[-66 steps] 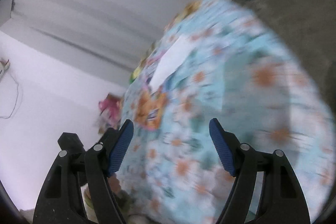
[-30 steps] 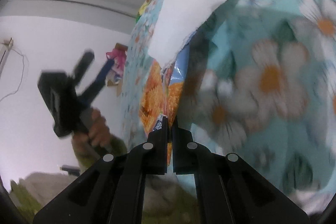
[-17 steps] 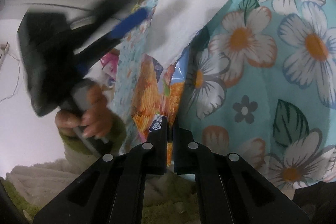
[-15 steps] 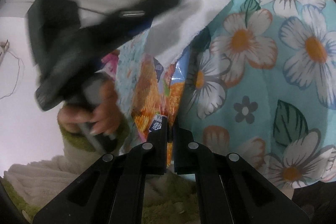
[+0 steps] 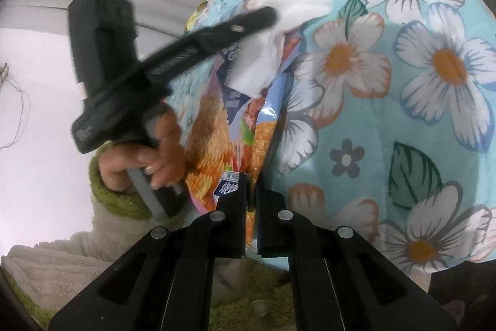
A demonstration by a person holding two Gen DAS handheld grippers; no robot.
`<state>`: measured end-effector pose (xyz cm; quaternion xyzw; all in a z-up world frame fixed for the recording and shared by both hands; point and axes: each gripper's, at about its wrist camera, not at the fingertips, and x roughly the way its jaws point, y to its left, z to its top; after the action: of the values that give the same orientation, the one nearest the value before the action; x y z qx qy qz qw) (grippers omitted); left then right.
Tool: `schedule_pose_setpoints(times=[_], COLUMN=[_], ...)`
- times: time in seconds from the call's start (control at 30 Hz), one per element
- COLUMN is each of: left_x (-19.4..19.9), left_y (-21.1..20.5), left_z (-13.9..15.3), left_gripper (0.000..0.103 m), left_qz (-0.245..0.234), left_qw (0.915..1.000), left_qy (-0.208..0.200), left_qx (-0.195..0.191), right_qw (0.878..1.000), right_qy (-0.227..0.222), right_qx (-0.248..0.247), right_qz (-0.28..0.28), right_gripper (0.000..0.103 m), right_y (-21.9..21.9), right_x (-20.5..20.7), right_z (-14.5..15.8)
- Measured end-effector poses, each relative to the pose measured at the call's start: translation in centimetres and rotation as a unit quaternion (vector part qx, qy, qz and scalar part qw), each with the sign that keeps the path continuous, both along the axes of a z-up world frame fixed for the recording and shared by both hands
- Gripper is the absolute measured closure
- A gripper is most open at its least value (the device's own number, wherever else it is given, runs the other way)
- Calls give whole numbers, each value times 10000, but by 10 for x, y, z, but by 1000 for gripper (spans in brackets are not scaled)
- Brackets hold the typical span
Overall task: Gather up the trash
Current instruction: 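Grasp the pink chip bag with the right tool while left tool grasps the white tissue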
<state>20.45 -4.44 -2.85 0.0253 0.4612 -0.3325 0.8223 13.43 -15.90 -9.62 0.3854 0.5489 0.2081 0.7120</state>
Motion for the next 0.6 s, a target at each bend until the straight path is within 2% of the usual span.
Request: schedule_pose_setpoints(times=[0.07, 0.13, 0.2, 0.3, 0.37, 0.47, 0.5, 0.57, 0.6], left_x=[-5, -10, -19, -29, -37, -47, -51, -55, -59], left_y=[17, 37, 67, 103, 127, 153, 161, 169, 173], left_z=[21, 39, 58, 64, 53, 26, 11, -4, -5], left_gripper=[102, 102, 102, 102, 102, 101, 101, 98, 93], left_qz=[231, 488, 869, 1308, 1577, 1762, 1804, 1890, 1904], left_qw=[9992, 9971, 9928, 9875, 9844, 9841, 9833, 9807, 9802], left_qy=[-208, -449, -745, -883, -735, -146, 150, 451, 517], left_qx=[-261, -364, -346, -58, 246, 185, 170, 204, 156], right_qw=[10000, 9999, 9997, 9991, 9982, 9967, 9963, 9958, 9959], right_qy=[10, -12, -32, -28, -1, 53, 41, 93, 81], right_qx=[-9, -91, -191, -320, -451, -625, -673, -703, -663], right_qz=[-42, -72, -126, -281, -386, -512, -538, -572, -610], right_gripper=[100, 100, 100, 100, 97, 93, 86, 75, 66], right_y=[-8, -12, -18, -30, -38, -45, -47, -48, -53], right_x=[-1, -3, -6, -9, -11, -10, -10, -10, -10], right_z=[0, 2, 5, 9, 9, 11, 12, 15, 16])
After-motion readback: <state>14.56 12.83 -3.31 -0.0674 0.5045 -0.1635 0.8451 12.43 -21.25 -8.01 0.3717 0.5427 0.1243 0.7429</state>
